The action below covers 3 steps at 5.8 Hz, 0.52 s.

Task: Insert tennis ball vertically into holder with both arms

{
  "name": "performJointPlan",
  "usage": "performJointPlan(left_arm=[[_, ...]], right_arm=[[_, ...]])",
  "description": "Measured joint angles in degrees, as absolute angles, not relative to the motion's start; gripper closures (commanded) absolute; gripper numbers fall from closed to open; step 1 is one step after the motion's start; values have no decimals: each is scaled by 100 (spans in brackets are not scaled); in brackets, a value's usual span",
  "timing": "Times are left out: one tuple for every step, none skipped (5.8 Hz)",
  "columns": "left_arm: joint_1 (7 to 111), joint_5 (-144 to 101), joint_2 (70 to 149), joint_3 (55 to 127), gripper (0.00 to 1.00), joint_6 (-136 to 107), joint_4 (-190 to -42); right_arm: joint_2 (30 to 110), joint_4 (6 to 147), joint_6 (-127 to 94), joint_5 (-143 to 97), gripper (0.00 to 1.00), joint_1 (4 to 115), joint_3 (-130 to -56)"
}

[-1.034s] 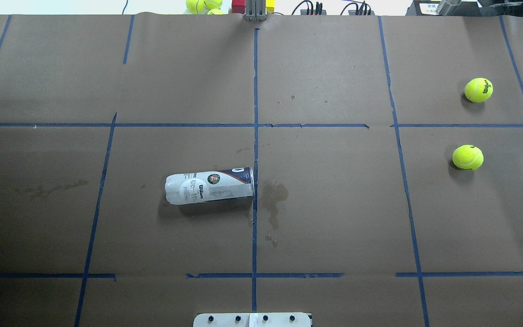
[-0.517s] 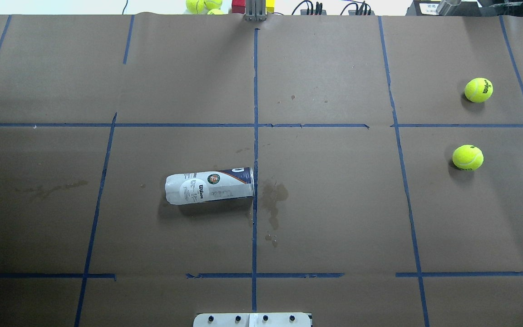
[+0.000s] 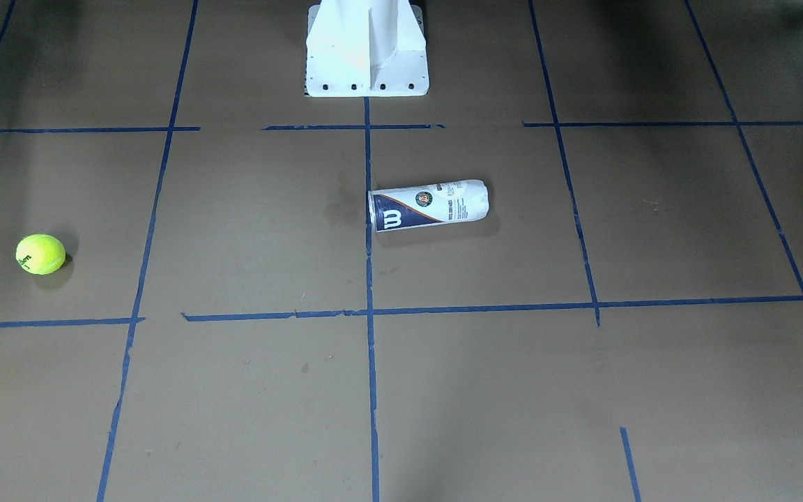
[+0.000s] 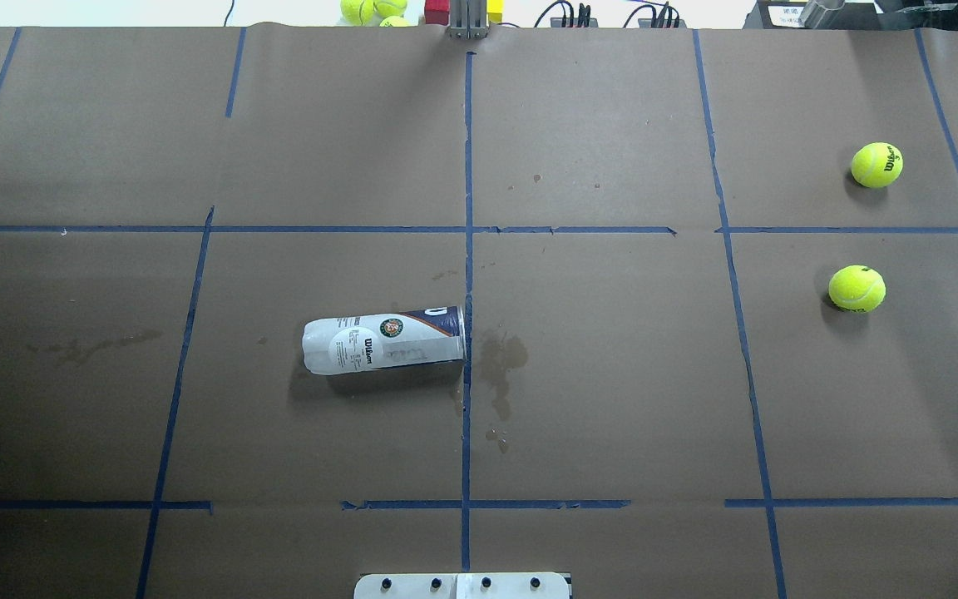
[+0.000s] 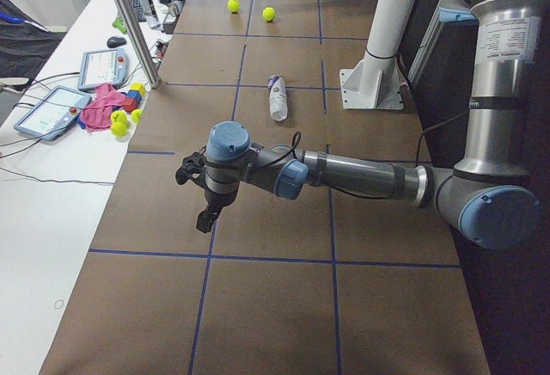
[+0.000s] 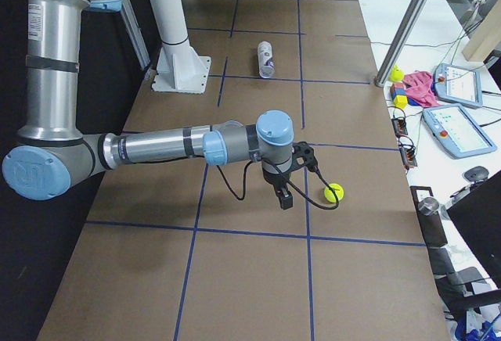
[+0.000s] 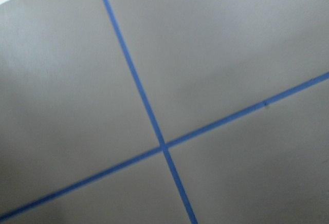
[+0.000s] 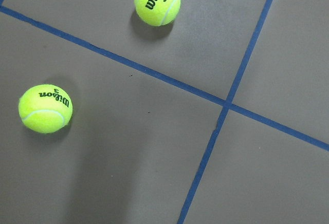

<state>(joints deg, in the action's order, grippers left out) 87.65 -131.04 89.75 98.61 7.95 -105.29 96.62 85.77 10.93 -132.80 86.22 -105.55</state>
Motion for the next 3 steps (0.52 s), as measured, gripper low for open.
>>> performJointPlan(left_arm=[[8760,-13110,8989,9955,0,798,-10722],[8715,-13110,9003,10090,0,768,-10995],[8534,-13106,9031,10169,0,721,-11642]], right_arm=[[9660,8507,1052,-13280,0,8622,-10541],[9659,8487,1041,-13280,0,8622,-10534],[9661,8483,1038,-13280,0,8622,-10531]])
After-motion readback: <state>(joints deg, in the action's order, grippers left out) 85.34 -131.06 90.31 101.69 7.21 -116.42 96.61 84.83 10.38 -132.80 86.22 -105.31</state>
